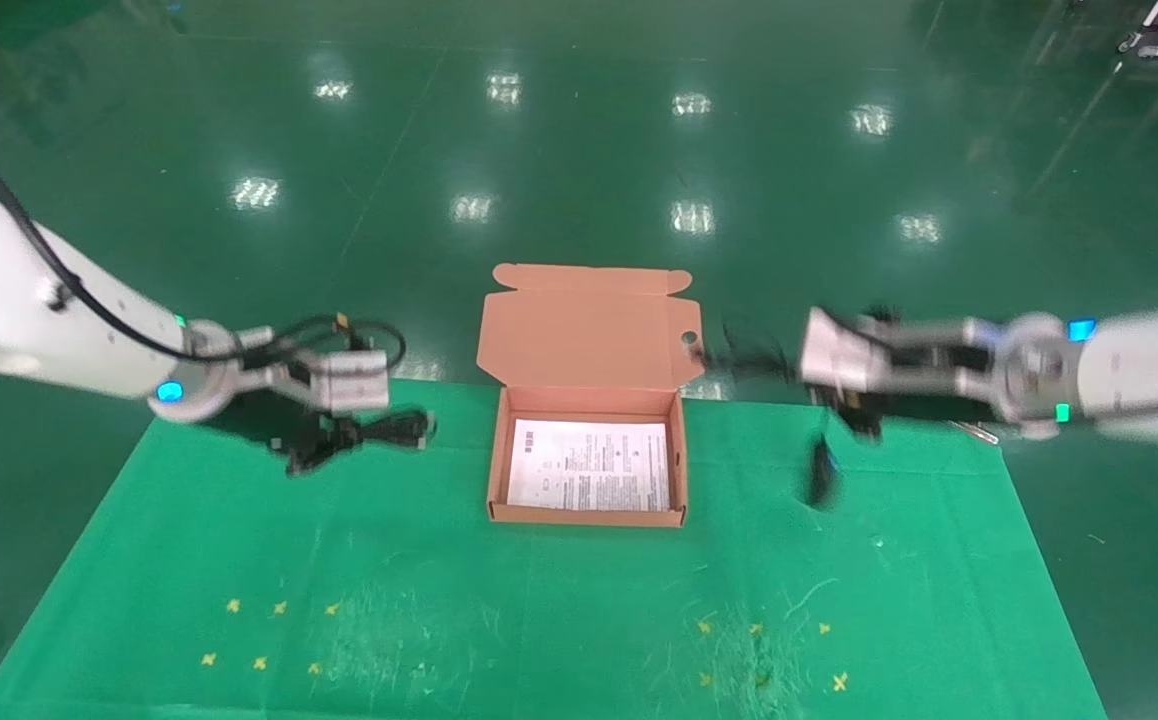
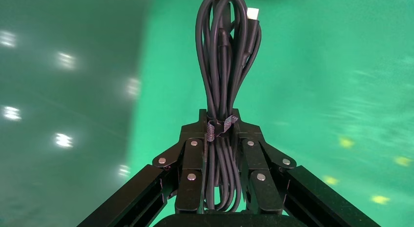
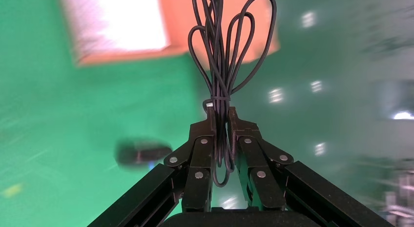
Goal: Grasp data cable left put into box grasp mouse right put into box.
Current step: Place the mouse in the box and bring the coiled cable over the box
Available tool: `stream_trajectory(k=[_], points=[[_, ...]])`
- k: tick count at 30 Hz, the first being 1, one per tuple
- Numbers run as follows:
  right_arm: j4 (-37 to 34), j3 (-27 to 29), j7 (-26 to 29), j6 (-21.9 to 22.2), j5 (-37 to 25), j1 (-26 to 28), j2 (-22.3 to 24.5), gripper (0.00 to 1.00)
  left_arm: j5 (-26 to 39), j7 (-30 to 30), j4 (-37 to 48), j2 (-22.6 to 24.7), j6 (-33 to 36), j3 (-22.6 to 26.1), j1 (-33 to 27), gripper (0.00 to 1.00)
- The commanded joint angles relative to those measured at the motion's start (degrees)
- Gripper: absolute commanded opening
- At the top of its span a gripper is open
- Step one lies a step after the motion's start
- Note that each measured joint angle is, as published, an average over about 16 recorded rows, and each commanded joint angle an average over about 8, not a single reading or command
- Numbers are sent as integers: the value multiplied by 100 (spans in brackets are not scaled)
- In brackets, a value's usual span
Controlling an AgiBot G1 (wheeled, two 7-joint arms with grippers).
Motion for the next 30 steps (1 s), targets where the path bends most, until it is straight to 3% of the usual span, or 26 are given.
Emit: stream_trajectory(k=[1,8,17,23,30], points=[[95,75,70,52,-27,182,-6,0,58,-119,-326,-92,-75,-14,-58,0],[-431,151,-382,473,80,794,-736,0,543,-654,-803,-18,-700,-33,-201,0],[-1789,231,-1386,1084,459,1393,-1782,0,813,-870,-539,242,-1261,-100,-442,0],[-2368,250,-1790,1207,624,1571,-2129,0,863,-958,-347,330,-1442,-142,-540,0],[-2561,188,-1912,1213,673,1596,-2289,0,925,-1004,-304,338,-1470,-128,-553,0]])
